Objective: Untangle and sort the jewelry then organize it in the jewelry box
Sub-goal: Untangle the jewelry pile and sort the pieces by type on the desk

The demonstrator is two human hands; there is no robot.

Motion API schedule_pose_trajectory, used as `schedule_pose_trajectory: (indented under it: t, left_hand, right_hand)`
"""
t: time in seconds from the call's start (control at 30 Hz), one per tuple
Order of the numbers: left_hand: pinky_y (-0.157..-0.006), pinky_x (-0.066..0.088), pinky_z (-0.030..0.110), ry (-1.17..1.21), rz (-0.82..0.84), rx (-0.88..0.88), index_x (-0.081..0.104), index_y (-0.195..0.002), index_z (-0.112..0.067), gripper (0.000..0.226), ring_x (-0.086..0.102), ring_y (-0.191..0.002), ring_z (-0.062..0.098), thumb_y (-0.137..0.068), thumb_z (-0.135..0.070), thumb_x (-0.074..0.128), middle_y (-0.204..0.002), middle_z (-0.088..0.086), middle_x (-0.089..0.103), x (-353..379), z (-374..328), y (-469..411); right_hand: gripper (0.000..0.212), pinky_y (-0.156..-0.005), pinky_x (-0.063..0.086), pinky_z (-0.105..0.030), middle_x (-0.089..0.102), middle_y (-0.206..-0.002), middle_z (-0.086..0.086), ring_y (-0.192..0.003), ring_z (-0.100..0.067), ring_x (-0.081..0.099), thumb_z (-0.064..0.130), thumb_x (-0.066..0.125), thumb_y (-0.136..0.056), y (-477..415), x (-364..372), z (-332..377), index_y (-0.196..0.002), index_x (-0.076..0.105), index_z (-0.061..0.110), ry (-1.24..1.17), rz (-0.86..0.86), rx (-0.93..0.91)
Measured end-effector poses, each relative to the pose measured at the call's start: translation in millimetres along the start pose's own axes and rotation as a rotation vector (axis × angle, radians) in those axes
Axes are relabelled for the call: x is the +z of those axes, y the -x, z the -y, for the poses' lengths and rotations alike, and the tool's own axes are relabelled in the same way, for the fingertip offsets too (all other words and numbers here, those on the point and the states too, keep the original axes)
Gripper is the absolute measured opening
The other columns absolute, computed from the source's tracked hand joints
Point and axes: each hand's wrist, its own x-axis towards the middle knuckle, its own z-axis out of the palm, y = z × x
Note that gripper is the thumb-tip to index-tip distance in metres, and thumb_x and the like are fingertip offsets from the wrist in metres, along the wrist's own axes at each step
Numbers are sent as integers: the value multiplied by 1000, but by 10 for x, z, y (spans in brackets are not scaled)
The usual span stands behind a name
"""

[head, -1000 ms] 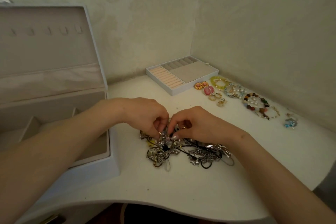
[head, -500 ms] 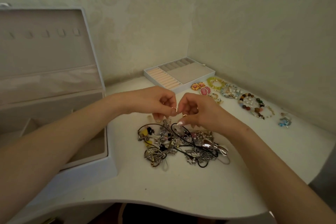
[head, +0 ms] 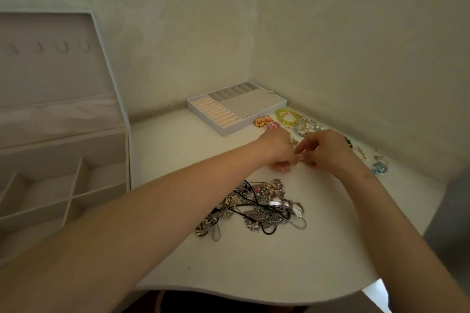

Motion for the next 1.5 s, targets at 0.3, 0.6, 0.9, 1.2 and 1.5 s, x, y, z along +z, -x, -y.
schedule_pose_trajectory:
  t: [0.3, 0.6, 0.9, 1.2, 1.5]
  left_hand:
    - [-75, 58, 41, -18, -69, 73, 44, -73, -9, 28, 59, -60, 25, -80, -1, 70, -60, 8, 57, 38, 3, 58]
    - [-78, 56, 42, -134, -223, 179, 64, -94, 5, 20, 66, -84, 31, -80, -7, 70, -91, 21, 69, 154, 13, 16]
    - [-77, 43, 36, -185, -410, 232, 54, -104, -6, 24, 53, -103, 30, -85, -15, 65, -106, 13, 60, 265, 29, -81]
    - [-81, 52, 42, -203, -325, 248, 57, -99, -6, 20, 62, -95, 33, -85, -16, 67, -102, 16, 64, 158, 4, -40]
    - [-70, 57, 28, -333, -180, 192, 61, -98, -6, 16, 67, -84, 19, -88, -18, 64, -98, 4, 67, -603, 148, 464]
  right_hand:
    - [18, -71, 41, -28, 61, -76, -2, -74, -18, 54, 9, 78, -73, 4, -10, -142, -84, 67, 17, 6, -120, -45]
    - [10, -67, 36, -26, 53, -75, 4, -80, -15, 52, 19, 74, -78, -58, 52, -211, -85, 69, 13, 107, -217, -4]
    - [9, -75, 46, -34, 66, -89, -10, -90, -26, 60, 16, 67, -83, -74, 75, -247, -84, 69, 7, 66, -317, 8]
    - [14, -71, 43, -31, 63, -86, -8, -88, -25, 59, 20, 71, -80, -35, 98, -205, -87, 70, 8, 84, -326, 8]
    - [9, -63, 35, -27, 59, -82, -5, -78, -19, 52, 9, 62, -83, -11, 93, -146, -87, 68, 5, 133, -302, 20]
